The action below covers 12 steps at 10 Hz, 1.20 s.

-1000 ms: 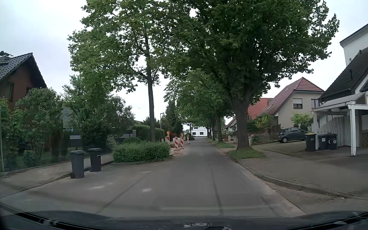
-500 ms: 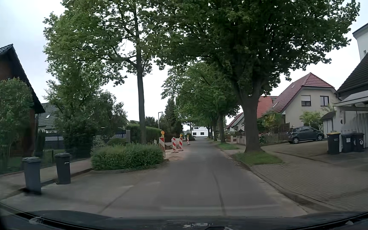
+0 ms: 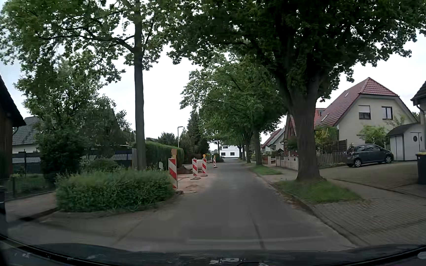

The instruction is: Follow the waypoints while adhering to traffic rules and regulations

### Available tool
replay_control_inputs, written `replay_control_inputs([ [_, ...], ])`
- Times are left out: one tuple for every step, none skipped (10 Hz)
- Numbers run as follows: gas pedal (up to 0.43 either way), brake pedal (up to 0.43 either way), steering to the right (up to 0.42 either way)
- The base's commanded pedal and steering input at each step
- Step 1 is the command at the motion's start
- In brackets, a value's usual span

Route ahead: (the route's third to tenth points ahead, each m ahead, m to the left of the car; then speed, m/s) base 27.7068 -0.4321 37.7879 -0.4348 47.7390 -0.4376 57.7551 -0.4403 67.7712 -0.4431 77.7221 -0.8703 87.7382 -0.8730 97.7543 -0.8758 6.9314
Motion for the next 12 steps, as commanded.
replay_control_inputs([
  [0.228,0.0,0.012],
  [0.228,0.0,0.015],
  [0.228,0.0,0.018],
  [0.22,0.0,0.019],
  [0.189,0.0,0.018],
  [0.189,0.0,0.013],
  [0.189,0.0,0.009],
  [0.177,0.0,0.005],
  [0.177,0.0,0.001],
  [0.177,0.0,-0.001],
  [0.157,0.0,-0.001],
  [0.157,0.0,-0.002],
])
